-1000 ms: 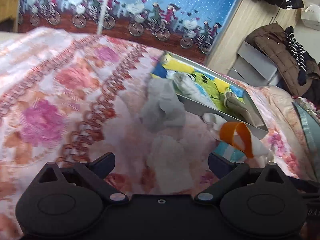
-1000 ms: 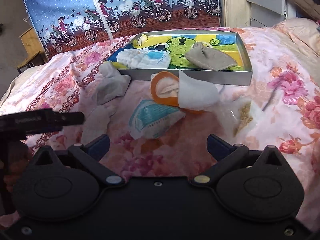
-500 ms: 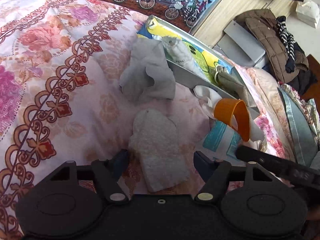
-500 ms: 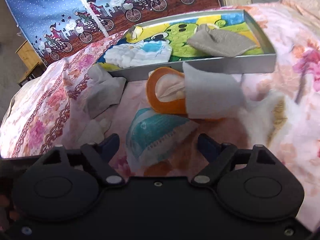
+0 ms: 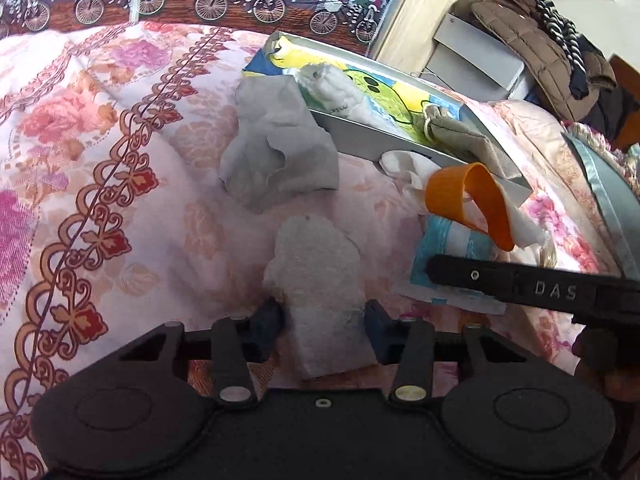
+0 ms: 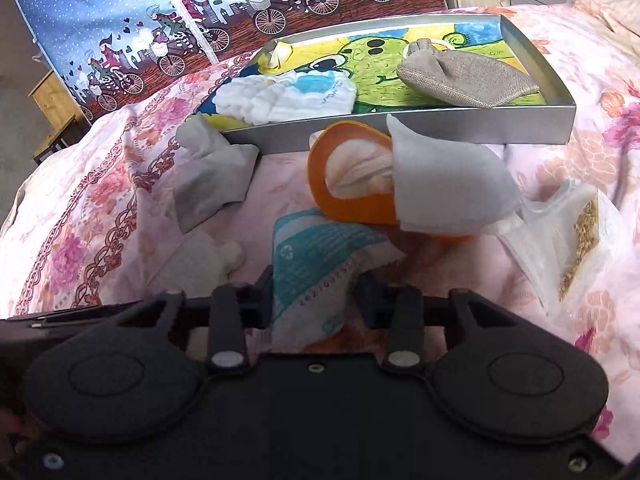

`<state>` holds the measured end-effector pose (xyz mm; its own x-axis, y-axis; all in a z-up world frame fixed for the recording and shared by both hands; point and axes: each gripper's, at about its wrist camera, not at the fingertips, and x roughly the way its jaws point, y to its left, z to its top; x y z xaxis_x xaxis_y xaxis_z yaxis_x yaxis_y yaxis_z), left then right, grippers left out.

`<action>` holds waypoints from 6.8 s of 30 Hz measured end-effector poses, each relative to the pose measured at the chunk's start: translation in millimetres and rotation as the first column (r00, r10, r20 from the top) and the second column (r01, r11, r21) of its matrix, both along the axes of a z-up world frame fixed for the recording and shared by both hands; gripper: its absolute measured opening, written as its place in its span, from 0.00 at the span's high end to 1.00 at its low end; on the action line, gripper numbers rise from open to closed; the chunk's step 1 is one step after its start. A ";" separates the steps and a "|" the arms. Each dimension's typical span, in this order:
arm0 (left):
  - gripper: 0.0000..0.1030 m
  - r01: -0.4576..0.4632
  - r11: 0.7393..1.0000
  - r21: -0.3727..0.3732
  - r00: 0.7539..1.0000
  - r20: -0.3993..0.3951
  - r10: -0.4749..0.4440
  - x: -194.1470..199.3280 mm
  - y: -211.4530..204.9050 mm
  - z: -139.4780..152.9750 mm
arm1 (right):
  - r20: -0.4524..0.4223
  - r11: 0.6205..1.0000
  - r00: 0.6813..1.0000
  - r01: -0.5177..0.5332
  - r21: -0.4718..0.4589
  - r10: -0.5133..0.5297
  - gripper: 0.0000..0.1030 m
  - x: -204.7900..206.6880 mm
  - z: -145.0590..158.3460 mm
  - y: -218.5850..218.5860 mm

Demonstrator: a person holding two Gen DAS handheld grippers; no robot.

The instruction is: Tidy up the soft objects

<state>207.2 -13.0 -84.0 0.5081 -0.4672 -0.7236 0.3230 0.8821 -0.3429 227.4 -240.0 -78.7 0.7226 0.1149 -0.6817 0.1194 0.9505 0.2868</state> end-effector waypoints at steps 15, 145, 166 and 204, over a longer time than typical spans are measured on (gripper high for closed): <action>0.88 -0.046 0.998 -0.038 0.997 0.066 0.048 -30.5 0.4 29.1 | -0.059 0.998 0.997 -0.056 -0.011 0.055 0.81 -39.3 29.0 4.9; 0.01 -0.178 0.981 0.079 0.933 0.329 0.143 -138.3 22.4 86.0 | 0.150 0.941 0.981 0.162 -0.296 -0.122 0.00 -163.6 106.5 27.2; 0.01 -0.191 0.978 0.089 0.936 0.318 0.154 -139.1 24.1 84.5 | 0.139 0.943 0.982 0.163 -0.290 -0.126 0.00 -163.7 104.6 23.2; 0.01 -0.197 0.977 0.080 0.941 0.294 0.166 -138.9 20.0 81.7 | 0.111 0.945 0.985 0.160 -0.285 -0.133 0.00 -163.0 100.3 18.0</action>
<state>68.2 7.0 -2.3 0.7690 -0.2758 -0.5767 0.2238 0.9612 -0.1612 64.3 -222.0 21.6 0.7758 -0.1907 -0.6014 0.2500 0.9681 0.0156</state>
